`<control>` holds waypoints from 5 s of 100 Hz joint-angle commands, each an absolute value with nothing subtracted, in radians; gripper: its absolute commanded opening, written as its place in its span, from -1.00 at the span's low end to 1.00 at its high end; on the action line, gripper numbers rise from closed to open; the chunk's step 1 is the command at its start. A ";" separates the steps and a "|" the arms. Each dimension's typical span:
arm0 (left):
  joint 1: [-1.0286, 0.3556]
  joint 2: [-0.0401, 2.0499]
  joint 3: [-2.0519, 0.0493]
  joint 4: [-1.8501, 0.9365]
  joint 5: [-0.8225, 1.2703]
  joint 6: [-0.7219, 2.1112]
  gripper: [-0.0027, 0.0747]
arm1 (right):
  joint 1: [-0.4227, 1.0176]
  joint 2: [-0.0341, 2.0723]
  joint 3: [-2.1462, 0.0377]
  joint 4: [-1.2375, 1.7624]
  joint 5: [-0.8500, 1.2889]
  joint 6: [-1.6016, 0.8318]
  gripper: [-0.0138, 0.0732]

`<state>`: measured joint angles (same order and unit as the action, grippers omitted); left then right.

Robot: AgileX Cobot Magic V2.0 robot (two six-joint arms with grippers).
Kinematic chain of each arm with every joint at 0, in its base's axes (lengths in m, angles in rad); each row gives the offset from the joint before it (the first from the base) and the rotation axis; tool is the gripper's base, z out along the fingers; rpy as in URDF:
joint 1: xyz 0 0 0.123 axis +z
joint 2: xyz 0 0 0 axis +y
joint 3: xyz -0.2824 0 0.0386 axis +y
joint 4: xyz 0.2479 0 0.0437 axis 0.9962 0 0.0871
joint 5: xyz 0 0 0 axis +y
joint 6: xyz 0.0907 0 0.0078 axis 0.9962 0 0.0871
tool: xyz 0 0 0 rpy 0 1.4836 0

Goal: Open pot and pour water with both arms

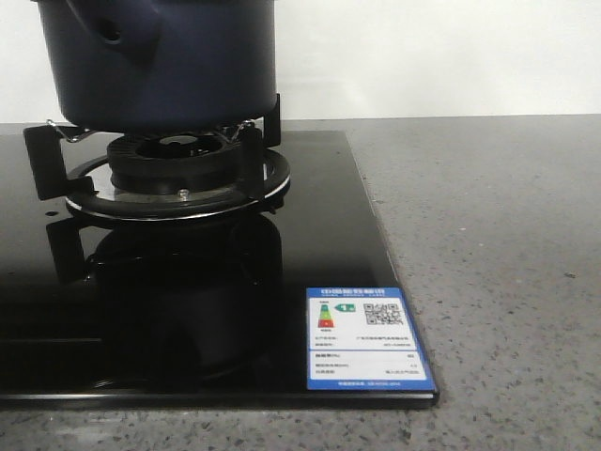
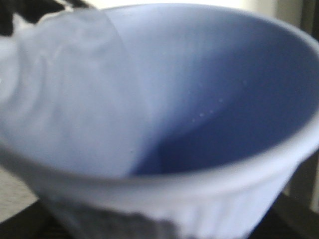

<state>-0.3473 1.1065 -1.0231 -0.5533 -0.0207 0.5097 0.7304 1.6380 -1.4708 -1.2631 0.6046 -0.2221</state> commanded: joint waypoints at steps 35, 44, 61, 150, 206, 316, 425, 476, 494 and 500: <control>-0.344 1.076 -1.056 -0.552 -0.116 0.502 -0.01 | 0.733 1.597 -1.511 -1.558 0.551 -0.230 0.09; -0.344 1.076 -1.056 -0.552 -0.116 0.502 -0.01 | 0.733 1.597 -1.511 -1.586 0.551 -0.230 0.09; -0.344 1.076 -1.056 -0.552 -0.116 0.502 -0.01 | 0.733 1.597 -1.511 -1.622 0.546 -0.230 0.08; -0.344 1.076 -1.056 -0.552 -0.116 0.502 -0.01 | 0.733 1.597 -1.511 -1.635 0.561 -0.200 0.08; -0.344 1.076 -1.056 -0.552 -0.112 0.502 -0.01 | 0.592 1.310 -1.342 -1.320 0.512 0.726 0.08; -0.344 1.076 -1.056 -0.552 -0.095 0.502 -0.01 | -0.153 1.214 -0.593 -1.065 -0.494 0.873 0.08; -0.344 1.076 -1.056 -0.552 -0.088 0.502 -0.01 | -0.234 1.507 -0.593 -0.792 -0.797 0.582 0.34; -0.344 1.076 -1.056 -0.552 -0.087 0.502 -0.01 | -0.234 1.338 -0.544 -0.812 -0.719 0.637 0.80; -0.344 1.076 -1.056 -0.552 -0.087 0.502 -0.01 | -0.234 1.191 -0.464 -0.822 -0.570 0.682 0.80; -0.344 1.076 -1.056 -0.552 -0.087 0.502 -0.01 | -0.234 1.142 -0.430 -0.825 -0.535 0.700 0.80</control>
<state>-0.3473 1.1065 -1.0231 -0.5533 0.0000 0.5097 -0.2282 1.2261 -0.4460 -0.8350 -0.5370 0.6739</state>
